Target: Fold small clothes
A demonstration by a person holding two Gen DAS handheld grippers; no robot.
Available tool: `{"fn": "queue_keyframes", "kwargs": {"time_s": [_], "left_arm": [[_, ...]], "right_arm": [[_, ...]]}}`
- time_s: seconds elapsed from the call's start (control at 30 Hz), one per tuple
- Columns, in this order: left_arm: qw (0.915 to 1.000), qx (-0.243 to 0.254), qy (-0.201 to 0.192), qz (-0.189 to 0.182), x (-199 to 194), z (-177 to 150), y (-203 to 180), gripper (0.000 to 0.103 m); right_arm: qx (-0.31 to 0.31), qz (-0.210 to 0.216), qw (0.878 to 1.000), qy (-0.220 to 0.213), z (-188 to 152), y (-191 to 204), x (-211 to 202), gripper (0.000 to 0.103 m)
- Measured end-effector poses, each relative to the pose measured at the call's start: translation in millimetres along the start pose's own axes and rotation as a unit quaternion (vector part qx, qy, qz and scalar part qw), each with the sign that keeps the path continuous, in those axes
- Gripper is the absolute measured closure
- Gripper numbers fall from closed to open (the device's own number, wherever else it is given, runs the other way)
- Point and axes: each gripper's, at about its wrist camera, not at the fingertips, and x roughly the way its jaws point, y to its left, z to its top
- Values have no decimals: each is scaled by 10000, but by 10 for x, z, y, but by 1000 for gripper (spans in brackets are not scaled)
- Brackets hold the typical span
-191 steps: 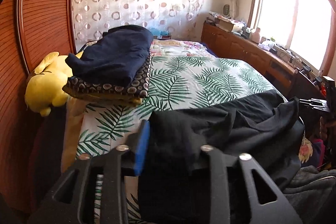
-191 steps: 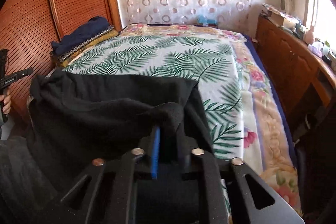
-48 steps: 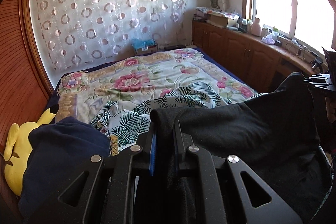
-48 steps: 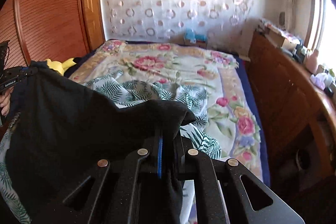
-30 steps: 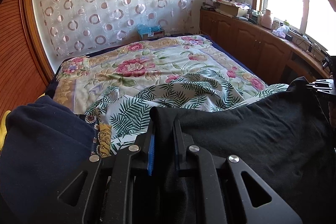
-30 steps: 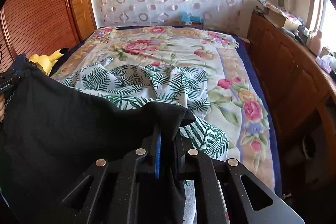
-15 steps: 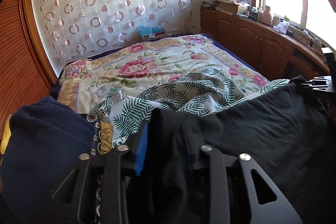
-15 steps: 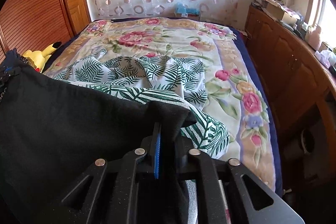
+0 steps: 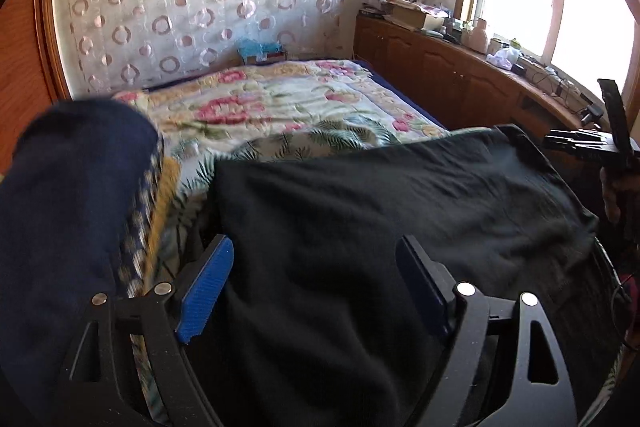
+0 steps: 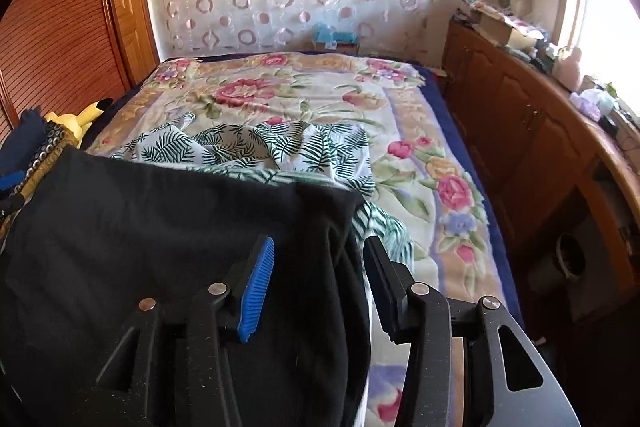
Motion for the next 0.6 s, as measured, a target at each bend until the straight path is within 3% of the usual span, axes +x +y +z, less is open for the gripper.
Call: {"fn": "queue_keyframes", "kwargs": {"time_s": [0.17, 0.4, 0.6], "left_arm": [[9998, 74, -72, -155, -64, -93, -23, 19], [9992, 197, -141, -321, -122, -111, -52, 19], [9989, 271, -107, -370, -116, -162, -74, 19]], "right_arm": [[106, -85, 9998, 118, -349, 49, -349, 54], [379, -193, 9973, 598, -842, 118, -664, 52], [475, -279, 9966, 620, -967, 136, -994, 52]]}}
